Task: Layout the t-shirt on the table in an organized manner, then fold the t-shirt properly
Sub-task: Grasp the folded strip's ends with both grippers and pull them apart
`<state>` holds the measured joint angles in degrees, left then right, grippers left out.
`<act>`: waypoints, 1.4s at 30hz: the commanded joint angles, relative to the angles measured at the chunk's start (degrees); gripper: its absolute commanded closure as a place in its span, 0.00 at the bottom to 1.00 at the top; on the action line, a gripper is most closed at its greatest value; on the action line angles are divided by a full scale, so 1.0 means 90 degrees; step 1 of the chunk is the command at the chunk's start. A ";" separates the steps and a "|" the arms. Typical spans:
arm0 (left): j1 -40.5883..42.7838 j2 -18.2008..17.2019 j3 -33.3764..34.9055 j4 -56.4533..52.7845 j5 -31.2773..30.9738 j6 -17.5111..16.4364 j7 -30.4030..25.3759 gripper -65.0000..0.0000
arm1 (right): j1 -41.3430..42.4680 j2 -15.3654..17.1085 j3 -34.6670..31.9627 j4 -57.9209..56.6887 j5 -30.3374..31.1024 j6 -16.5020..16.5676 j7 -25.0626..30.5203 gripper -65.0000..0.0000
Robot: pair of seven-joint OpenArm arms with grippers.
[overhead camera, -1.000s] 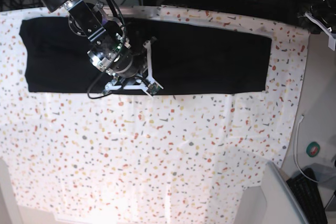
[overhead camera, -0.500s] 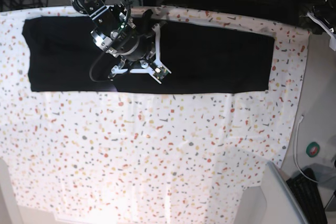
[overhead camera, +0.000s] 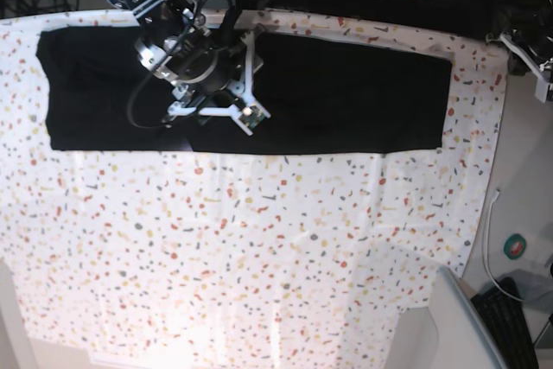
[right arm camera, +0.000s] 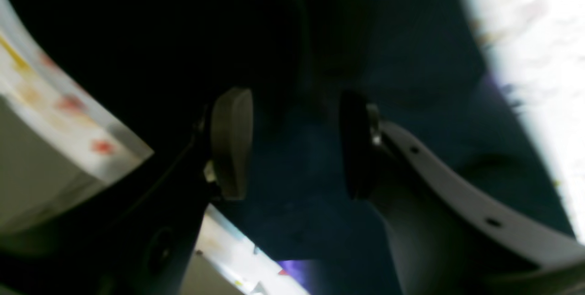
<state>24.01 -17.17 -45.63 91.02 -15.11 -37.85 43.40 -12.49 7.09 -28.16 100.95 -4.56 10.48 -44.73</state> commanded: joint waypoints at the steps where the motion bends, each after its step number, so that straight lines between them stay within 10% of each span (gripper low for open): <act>1: 0.0004 -0.0022 0.0063 0.0255 -0.0074 -0.0039 -0.0109 1.00 | -0.0121 0.0047 0.0419 0.0315 -0.0046 -0.0046 0.0081 0.60; 6: -0.0270 0.0398 0.0923 0.0392 -0.0025 -0.0020 -0.0119 1.00 | -0.0531 0.0037 0.2607 0.0051 -0.0046 -0.0027 0.0853 1.00; 17: -0.1217 0.0242 0.2672 -0.1786 0.0961 0.0420 -0.1037 1.00 | 0.0299 0.0106 0.4355 -0.3163 -0.0055 0.0003 0.1976 1.00; 28: -0.1803 0.0262 0.2867 -0.1689 0.1274 0.0420 -0.0587 1.00 | 0.0934 0.0653 0.4502 -0.3944 -0.0065 0.0013 0.2113 1.00; 37: -0.1071 0.0398 0.1734 0.0157 0.1264 0.0400 -0.0314 1.00 | 0.0856 0.0614 0.4531 -0.2879 -0.0046 0.0013 0.2132 1.00; 42: -0.1139 0.0320 0.0503 0.0519 0.0180 -0.0239 0.0604 1.00 | 0.0494 0.0369 0.4883 -0.1522 -0.0046 0.0013 0.2103 1.00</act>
<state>14.09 -13.39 -40.71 94.96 -13.43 -39.94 49.34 -8.23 10.33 15.68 86.21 -5.19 10.61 -26.83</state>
